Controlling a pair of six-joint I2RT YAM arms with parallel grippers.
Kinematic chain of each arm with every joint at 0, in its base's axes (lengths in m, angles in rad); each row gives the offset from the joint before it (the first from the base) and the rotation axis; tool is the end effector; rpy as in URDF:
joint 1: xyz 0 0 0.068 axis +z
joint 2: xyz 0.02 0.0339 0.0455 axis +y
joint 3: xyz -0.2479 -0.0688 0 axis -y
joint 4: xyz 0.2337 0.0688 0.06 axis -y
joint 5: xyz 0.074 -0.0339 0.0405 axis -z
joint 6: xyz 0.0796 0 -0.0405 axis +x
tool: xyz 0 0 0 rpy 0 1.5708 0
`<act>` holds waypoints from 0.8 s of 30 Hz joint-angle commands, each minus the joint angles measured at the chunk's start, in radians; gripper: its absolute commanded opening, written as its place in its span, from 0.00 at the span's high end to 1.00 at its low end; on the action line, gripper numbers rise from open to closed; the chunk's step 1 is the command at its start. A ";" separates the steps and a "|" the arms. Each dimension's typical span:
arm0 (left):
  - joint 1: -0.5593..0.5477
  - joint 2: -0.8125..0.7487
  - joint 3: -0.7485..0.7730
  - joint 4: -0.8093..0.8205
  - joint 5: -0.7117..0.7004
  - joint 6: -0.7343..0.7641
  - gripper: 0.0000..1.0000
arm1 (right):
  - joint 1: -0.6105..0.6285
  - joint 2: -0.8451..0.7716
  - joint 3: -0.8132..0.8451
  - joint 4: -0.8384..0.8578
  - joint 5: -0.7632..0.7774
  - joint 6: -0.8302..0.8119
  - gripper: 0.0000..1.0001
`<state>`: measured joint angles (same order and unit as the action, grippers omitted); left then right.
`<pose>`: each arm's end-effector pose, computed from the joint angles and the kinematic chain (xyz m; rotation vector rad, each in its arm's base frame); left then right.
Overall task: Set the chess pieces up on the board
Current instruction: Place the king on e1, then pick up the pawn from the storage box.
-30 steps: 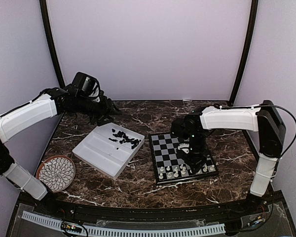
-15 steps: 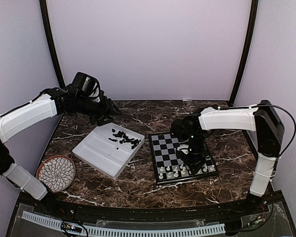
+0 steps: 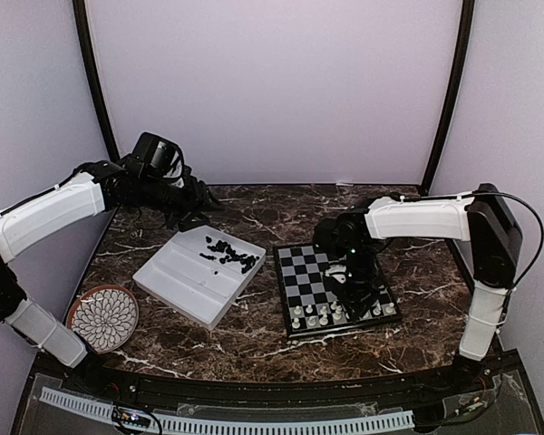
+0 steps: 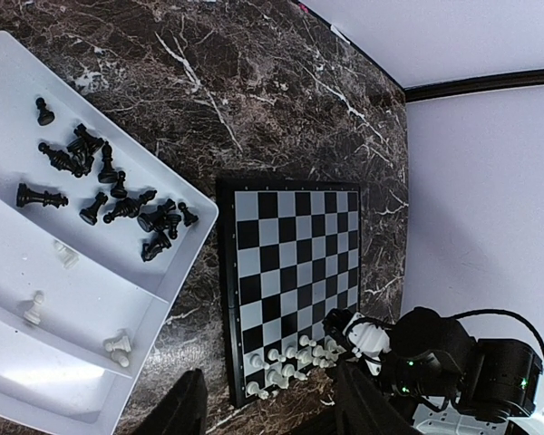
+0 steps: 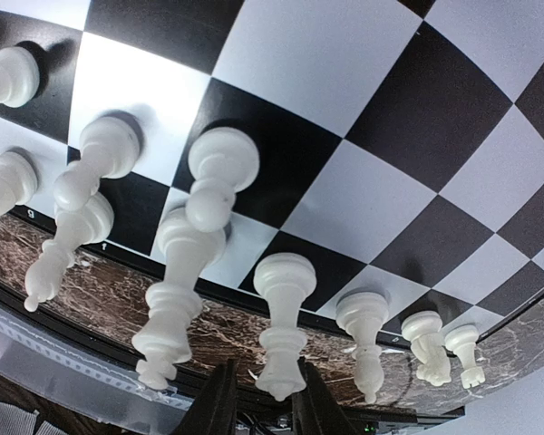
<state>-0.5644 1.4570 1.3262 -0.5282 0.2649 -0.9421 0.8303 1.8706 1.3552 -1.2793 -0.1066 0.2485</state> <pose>0.2851 -0.2052 0.2965 -0.3014 2.4259 -1.0552 0.1908 0.2213 0.1380 0.8137 -2.7782 0.0346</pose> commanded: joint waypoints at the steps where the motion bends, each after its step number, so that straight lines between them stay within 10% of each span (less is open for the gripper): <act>1: 0.008 -0.025 -0.014 -0.002 0.005 0.012 0.49 | -0.008 0.000 0.008 0.002 0.018 0.006 0.76; 24: 0.010 -0.023 -0.014 -0.150 -0.089 0.125 0.50 | -0.007 -0.068 0.190 -0.050 0.023 0.014 0.73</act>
<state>-0.5625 1.4570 1.3247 -0.5613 0.2451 -0.9031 0.8303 1.8664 1.4750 -1.3071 -0.0933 0.2485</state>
